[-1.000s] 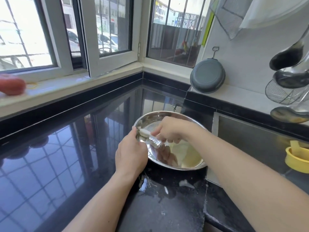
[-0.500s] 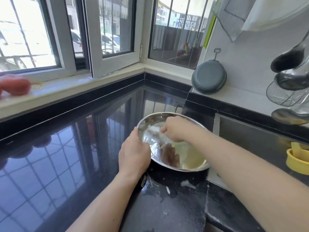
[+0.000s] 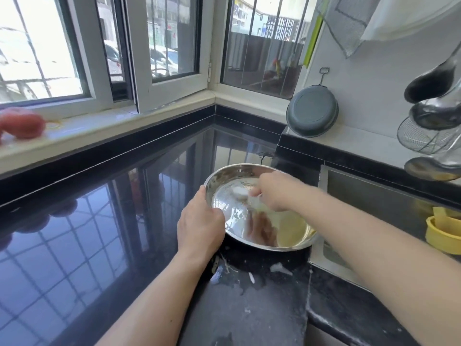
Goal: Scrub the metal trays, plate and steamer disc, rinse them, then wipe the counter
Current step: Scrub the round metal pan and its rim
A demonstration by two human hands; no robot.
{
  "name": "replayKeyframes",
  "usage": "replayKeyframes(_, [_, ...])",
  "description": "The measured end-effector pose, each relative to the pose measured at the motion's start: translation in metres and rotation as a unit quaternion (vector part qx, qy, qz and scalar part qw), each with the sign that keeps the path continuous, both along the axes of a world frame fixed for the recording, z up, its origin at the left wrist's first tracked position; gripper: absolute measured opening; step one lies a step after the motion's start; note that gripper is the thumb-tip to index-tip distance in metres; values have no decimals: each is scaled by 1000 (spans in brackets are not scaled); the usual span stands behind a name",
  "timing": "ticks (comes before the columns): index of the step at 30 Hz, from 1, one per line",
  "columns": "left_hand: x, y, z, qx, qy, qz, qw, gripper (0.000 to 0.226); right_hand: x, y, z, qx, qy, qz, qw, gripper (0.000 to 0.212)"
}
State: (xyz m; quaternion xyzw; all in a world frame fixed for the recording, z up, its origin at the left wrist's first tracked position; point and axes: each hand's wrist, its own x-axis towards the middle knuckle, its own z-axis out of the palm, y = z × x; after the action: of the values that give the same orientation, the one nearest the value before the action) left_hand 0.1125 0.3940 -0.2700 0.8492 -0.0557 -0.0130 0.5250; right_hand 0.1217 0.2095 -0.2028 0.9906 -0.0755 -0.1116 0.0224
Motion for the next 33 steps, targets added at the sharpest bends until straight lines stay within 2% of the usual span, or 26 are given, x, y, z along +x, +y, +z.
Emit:
replayKeyframes(2, [0,0,-1,-4,-1,-2,1000,56,-4,-1,-8,4,-42,-15,999,41])
replayKeyframes(5, [2,0,-1,-10,1,3,1000,56,-23,19,-13,113,50,70,990,41])
replayKeyframes(7, [2,-1,-2,-9,1,7,1000,57,-28,22,-12,84,70,105,989,41])
replayKeyframes(11, [-1,0,-3,-5,-2,1,1000,58,-8,-3,-3,7,13,40,999,45])
replayKeyframes(15, [2,-1,-4,-6,-10,9,1000,65,-29,15,-10,103,88,90,987,37])
replayKeyframes(17, [4,-1,-5,-1,-14,15,1000,64,-32,11,-15,90,66,92,989,40])
replayKeyframes(20, [3,-3,-7,6,-12,14,1000,65,-24,-13,-8,19,1,29,999,49])
replayKeyframes(25, [3,-4,-7,-3,-15,20,1000,61,-51,1,-16,105,85,99,986,44])
replayKeyframes(30, [0,-3,-6,-5,-15,20,1000,53,-40,-28,-11,50,15,61,997,39])
replayKeyframes(33, [2,-3,-7,-1,-19,25,1000,59,-55,-9,-23,108,65,142,982,27])
